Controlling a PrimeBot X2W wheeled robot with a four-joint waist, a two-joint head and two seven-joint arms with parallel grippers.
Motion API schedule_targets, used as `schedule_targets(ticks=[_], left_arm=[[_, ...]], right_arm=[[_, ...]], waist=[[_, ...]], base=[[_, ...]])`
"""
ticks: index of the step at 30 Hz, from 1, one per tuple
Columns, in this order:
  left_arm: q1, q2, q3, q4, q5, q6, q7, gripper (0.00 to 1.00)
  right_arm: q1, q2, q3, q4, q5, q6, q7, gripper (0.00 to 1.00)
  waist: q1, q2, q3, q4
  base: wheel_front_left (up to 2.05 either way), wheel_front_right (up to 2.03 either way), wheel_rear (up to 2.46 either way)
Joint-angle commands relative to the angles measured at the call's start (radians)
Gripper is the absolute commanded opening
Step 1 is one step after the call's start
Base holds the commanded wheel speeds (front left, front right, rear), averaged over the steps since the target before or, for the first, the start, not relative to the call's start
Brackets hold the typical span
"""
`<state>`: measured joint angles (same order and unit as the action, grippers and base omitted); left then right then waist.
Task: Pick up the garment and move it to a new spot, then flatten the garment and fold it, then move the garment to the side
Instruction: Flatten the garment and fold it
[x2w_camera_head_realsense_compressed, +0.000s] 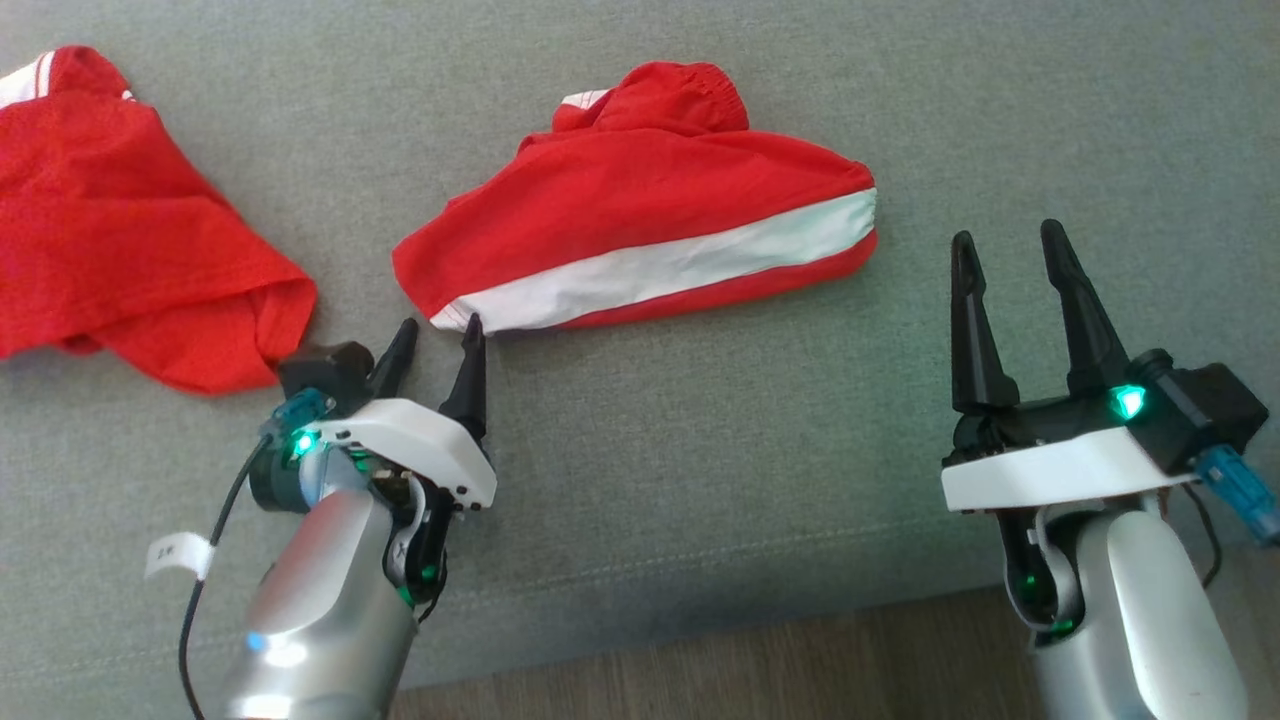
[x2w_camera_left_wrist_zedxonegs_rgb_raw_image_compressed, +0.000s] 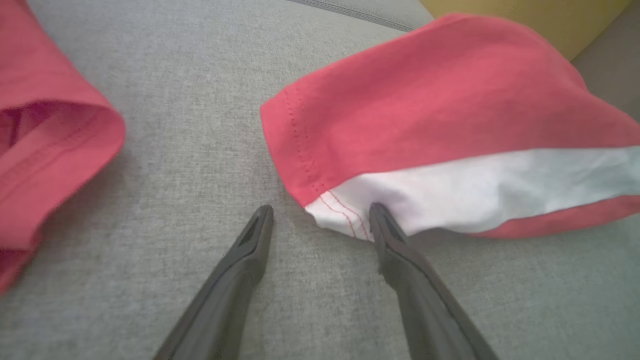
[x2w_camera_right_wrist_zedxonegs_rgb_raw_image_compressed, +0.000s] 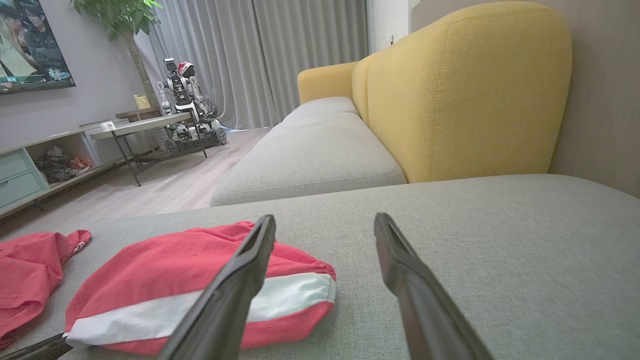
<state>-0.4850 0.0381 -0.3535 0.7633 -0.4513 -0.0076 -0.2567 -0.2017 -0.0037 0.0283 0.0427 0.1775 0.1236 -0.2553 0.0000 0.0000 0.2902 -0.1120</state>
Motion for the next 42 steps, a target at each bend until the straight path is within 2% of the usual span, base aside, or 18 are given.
schedule_targets(ticks=[1,3,4,5,6,7,13,21,32,42], left_arm=[[-0.028,0.012,0.017,-0.014,-0.005,-0.003,-0.005,1.0],[-0.033,0.012,0.009,-0.003,-0.008,-0.009,-0.005,1.0],[-0.035,0.012,0.004,0.003,-0.012,-0.012,-0.005,0.93],[-0.038,0.012,0.001,0.007,-0.014,-0.015,-0.005,0.48],[-0.04,0.012,-0.003,0.011,-0.015,-0.017,-0.005,0.11],[-0.041,0.012,-0.006,0.014,-0.017,-0.018,-0.005,0.0],[-0.034,0.012,-0.017,0.008,-0.027,-0.02,-0.005,0.0],[0.005,0.012,0.012,-0.093,-0.001,-0.006,-0.005,0.0],[0.049,0.012,0.029,-0.227,0.035,0.017,-0.005,0.0],[0.049,0.012,0.004,-0.251,0.029,0.029,-0.005,0.0]], right_arm=[[-0.034,0.004,0.023,-0.034,0.008,0.007,-0.006,1.0],[-0.035,0.004,0.022,-0.034,0.009,0.007,-0.006,1.0],[-0.036,0.004,0.021,-0.034,0.01,0.007,-0.006,1.0],[-0.037,0.004,0.02,-0.034,0.01,0.007,-0.006,1.0],[-0.037,0.004,0.018,-0.033,0.01,0.007,-0.006,1.0],[-0.037,0.004,0.017,-0.032,0.01,0.007,-0.006,1.0],[-0.034,0.004,0.006,-0.025,0.01,0.007,-0.006,1.0],[-0.036,0.004,-0.025,0.031,0.035,0.007,-0.006,1.0],[-0.149,0.004,-0.064,0.33,0.097,0.007,-0.006,1.0],[-0.247,0.004,-0.056,0.537,0.068,0.007,-0.006,1.0]], waist=[[0.0,0.0,0.002,-0.002],[0.0,0.0,0.004,-0.003],[0.0,0.0,0.004,-0.004],[0.0,0.0,0.003,-0.004],[0.0,0.0,0.003,-0.004],[0.0,0.0,0.002,-0.004],[0.0,0.0,-0.018,0.007],[0.0,0.0,-0.052,0.048],[0.0,0.0,-0.049,0.121],[0.0,0.0,-0.024,0.154]], base=[[0.0,0.0,0.0],[0.0,0.0,0.0],[0.0,0.0,0.0],[0.0,0.0,0.0],[0.0,0.0,0.0],[0.0,0.0,0.0],[0.0,0.0,0.0],[0.0,0.0,0.0],[0.0,0.0,0.0],[0.0,0.0,0.0]])
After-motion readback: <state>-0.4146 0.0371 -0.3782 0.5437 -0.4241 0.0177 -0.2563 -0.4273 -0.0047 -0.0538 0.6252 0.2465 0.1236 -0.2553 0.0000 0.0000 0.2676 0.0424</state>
